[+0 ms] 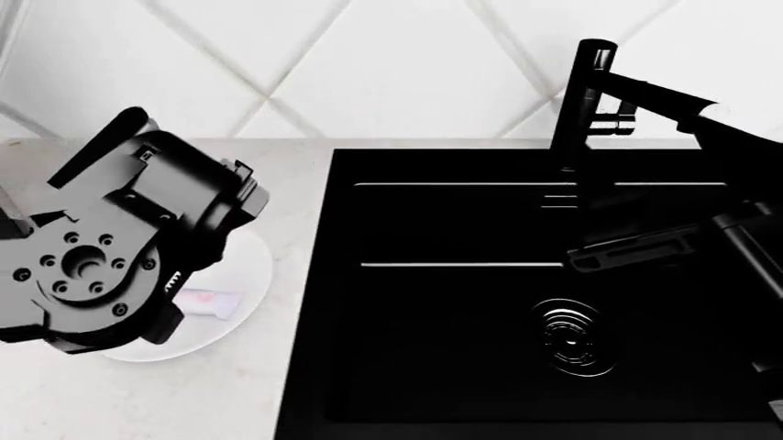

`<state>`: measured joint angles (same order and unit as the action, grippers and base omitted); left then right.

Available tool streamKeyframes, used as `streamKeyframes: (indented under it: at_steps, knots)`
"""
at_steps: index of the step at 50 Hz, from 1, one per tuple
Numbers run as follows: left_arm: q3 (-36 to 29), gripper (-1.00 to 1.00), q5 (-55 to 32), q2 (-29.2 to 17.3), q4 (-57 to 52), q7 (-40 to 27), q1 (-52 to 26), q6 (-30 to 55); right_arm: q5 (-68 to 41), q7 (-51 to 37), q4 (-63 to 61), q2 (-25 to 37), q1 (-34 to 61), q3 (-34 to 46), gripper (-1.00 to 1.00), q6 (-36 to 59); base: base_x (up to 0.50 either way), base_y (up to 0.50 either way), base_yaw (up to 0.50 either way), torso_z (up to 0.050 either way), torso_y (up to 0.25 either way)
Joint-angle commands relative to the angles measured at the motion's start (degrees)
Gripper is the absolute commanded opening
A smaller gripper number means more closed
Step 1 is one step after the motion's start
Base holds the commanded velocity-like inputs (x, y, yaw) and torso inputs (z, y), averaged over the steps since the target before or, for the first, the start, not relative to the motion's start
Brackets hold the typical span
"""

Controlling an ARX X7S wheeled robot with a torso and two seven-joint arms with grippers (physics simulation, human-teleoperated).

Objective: Move the dessert items from the plate to the tray.

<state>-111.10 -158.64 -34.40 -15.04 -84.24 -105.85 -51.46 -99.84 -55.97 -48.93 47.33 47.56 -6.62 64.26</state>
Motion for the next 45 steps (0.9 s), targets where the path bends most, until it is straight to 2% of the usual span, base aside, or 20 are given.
streamKeyframes:
  at_steps: [1,29,45]
  knots:
    - [0.0,1.0,-2.1,2.0,5.0,-0.1,1.6,-0.5,1.1,1.0,0.0,-0.4,-1.1,0.0,1.0,-0.1,0.0,0.0,0.0,0.0,0.0]
    - [-0.3,1.0,-5.3,2.9,12.8,0.5,3.8,1.3,4.3,3.7,0.1,-1.3,-3.7,-0.3,1.0,-0.9,0.0,0.0,0.0,0.0,0.0]
    - [-0.7,1.0,-6.2,1.4,13.4,1.0,6.0,0.8,2.5,2.6,0.3,-0.3,-2.7,0.1,1.0,-1.6,0.0,0.0,0.0,0.0,0.0]
